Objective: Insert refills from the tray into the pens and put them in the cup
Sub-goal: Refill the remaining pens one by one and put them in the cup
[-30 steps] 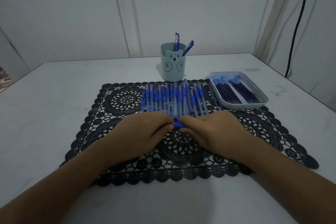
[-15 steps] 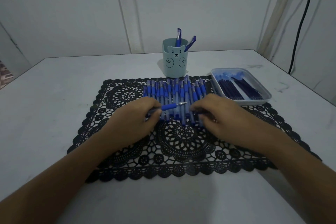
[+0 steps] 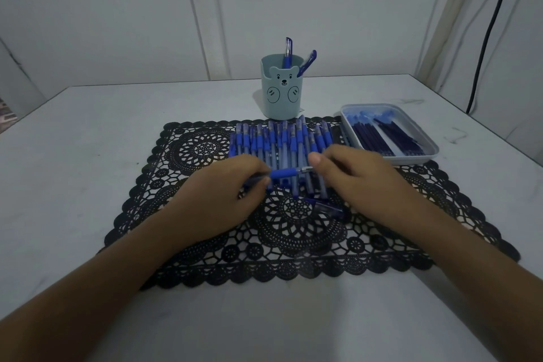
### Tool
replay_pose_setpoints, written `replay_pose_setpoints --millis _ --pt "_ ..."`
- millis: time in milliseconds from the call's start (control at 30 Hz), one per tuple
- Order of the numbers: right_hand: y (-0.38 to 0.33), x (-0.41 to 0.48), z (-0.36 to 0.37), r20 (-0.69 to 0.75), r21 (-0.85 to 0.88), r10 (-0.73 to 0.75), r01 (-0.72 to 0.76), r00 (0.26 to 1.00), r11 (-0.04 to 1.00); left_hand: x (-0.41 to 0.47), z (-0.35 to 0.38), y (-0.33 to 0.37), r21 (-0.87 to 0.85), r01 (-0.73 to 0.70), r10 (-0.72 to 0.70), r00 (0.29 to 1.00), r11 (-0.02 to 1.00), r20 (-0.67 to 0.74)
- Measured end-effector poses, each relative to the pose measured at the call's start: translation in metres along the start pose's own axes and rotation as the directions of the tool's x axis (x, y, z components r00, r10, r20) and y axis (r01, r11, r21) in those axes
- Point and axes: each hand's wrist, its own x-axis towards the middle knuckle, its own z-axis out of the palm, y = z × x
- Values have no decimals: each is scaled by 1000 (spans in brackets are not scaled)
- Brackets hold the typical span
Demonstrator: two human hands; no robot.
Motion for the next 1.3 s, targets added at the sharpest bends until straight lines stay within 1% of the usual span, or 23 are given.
replay_pose_setpoints --millis 100,167,233,333,433,500,600,733,800,867,933,1000,1133,1167,1233,1300 --pt "4 1 5 86 53 43 -47 995 997 -1 1 2 -3 -35 35 999 999 19" --pt "6 2 6 96 104 43 -53 994 993 0 1 3 -28 -63 64 997 998 36" --pt "7 2 7 92 150 28 -42 995 988 0 -1 2 -104 -72 78 995 992 58" --pt "7 0 8 85 191 -12 -4 996 982 1 -6 0 -193 -31 50 994 981 94" --pt "7 -1 7 68 181 -75 62 995 982 2 -9 -2 -266 43 2 986 963 166" --pt "7 0 7 59 209 -92 78 994 975 2 -11 -3 -286 67 -16 984 956 178" --pt "7 1 7 56 221 -55 42 997 974 2 -11 -3 -244 56 -16 986 968 164" --pt "11 0 6 121 181 -57 34 991 983 2 -10 -2 -180 3 24 988 984 150" --pt "12 1 6 118 192 -69 45 991 980 2 -9 -4 -175 13 11 990 985 138" --pt "10 1 5 98 222 -45 22 994 975 2 -9 -5 -175 14 9 992 984 129" --pt "11 2 3 112 201 -20 -3 993 980 2 -9 -5 -170 1 20 992 985 121" --pt "12 2 2 143 152 -45 23 989 988 2 -9 -4 -165 -5 24 993 986 117" --pt "13 2 4 145 202 -57 27 988 979 2 -9 -5 -171 10 11 993 985 116" --pt "12 2 5 142 199 -49 20 989 980 1 -9 -5 -167 7 13 993 986 116" --pt "11 2 5 141 137 -49 29 989 990 1 -8 -5 -159 -2 22 993 987 119" --pt "10 2 5 150 148 -64 42 987 988 1 -8 -5 -146 2 17 991 989 130"
